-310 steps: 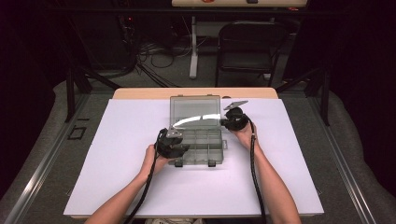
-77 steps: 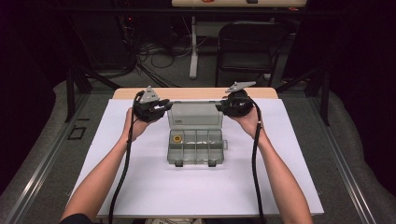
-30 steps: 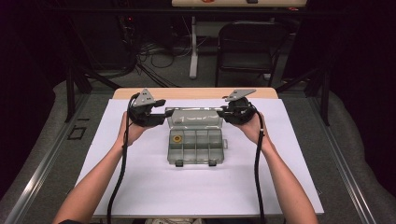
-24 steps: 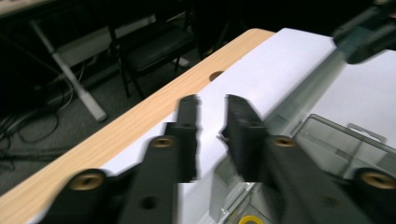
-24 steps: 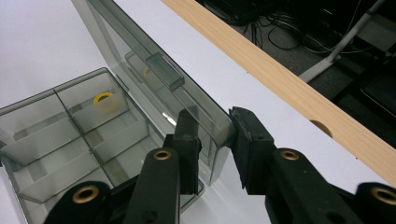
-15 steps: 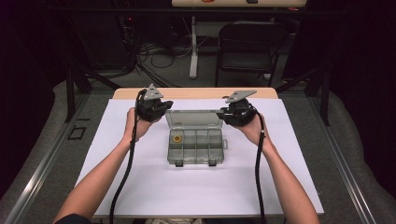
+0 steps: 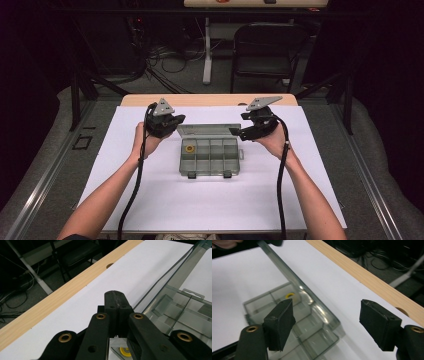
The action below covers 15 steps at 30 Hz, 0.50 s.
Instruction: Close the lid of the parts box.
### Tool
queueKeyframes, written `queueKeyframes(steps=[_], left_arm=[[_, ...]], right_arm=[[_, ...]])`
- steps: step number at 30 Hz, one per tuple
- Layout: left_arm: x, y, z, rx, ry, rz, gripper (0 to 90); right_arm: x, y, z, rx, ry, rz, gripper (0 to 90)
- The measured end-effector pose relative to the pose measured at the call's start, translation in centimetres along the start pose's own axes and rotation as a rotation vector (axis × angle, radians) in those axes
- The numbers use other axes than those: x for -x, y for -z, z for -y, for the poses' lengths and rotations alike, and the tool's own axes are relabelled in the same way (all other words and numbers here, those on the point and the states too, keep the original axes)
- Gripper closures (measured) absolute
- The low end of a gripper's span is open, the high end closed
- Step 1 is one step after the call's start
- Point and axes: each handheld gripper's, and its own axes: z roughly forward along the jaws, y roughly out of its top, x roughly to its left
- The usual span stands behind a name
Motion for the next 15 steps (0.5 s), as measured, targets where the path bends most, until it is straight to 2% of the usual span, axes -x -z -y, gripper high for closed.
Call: queueKeyframes(steps=[3, 5, 9, 10, 15], left_arm=[[0.2, 0.2, 0.1, 0.003, -0.004, 0.003, 90.0], [0.3, 0.2, 0.1, 0.006, -0.005, 0.006, 90.0], [0.6, 0.3, 0.3, 0.003, -0.012, 0.006, 90.0], [0.6, 0.3, 0.4, 0.002, -0.012, 0.005, 90.0], [1.0, 0.5, 0.7, 0.005, -0.015, 0.007, 90.0]], right_arm=[[0.2, 0.9, -0.2, 0.029, -0.015, -0.048, 26.8], [0.3, 1.2, -0.3, 0.038, -0.023, -0.042, 29.7], [0.5, 1.2, -0.4, 0.043, -0.028, -0.019, 45.0], [0.5, 1.1, -0.4, 0.04, -0.022, -0.02, 51.7], [0.3, 0.8, -0.4, 0.036, -0.003, 0.001, 69.4]])
